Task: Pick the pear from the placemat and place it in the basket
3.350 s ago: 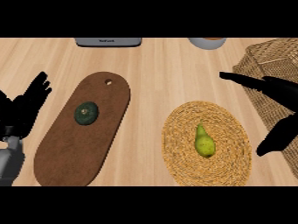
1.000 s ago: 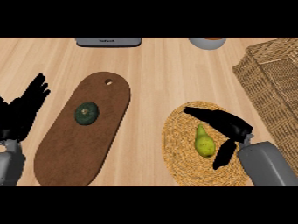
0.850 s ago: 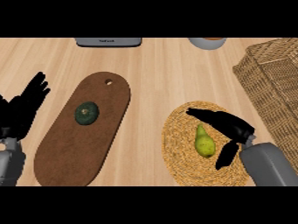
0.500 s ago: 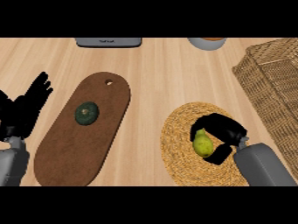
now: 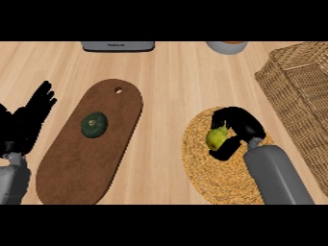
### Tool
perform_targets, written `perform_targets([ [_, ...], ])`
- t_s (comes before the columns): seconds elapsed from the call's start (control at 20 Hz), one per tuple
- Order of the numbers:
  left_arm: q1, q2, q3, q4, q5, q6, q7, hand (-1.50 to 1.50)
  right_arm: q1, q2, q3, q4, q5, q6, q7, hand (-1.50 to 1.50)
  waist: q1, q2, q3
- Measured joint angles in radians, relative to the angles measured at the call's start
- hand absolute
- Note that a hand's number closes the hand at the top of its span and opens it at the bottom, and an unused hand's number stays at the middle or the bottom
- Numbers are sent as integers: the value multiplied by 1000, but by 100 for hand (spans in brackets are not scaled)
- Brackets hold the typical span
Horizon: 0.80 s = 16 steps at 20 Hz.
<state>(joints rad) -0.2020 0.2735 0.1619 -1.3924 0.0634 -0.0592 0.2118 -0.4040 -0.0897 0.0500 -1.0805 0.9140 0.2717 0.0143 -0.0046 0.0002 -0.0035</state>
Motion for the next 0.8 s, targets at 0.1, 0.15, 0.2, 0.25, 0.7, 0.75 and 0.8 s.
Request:
perform_targets([
  [0.1,-1,0,-1,0,-2,1,0,0,-27,31,-70,10,10,-80,142,150,1,5,0],
  [0.15,-3,-1,-3,-1,-1,-1,1,0,-45,43,-99,16,13,-122,213,150,8,7,0],
  [0.2,-4,-1,-4,-3,-1,-4,-1,0,-66,53,-127,23,18,-164,285,150,18,10,0],
  [0.25,-8,-4,-11,-4,-1,-7,1,0,-90,61,-147,32,21,-205,356,150,29,12,1],
  [0.7,-67,-31,-58,1,-8,-24,10,0,-373,86,-195,107,40,-693,761,150,116,27,4],
  [0.75,-73,-33,-59,5,-8,-23,13,0,-407,87,-185,120,60,-748,783,150,118,27,4],
  [0.8,-75,-35,-65,2,-12,-23,15,0,-442,87,-174,134,87,-796,806,150,123,26,3],
])
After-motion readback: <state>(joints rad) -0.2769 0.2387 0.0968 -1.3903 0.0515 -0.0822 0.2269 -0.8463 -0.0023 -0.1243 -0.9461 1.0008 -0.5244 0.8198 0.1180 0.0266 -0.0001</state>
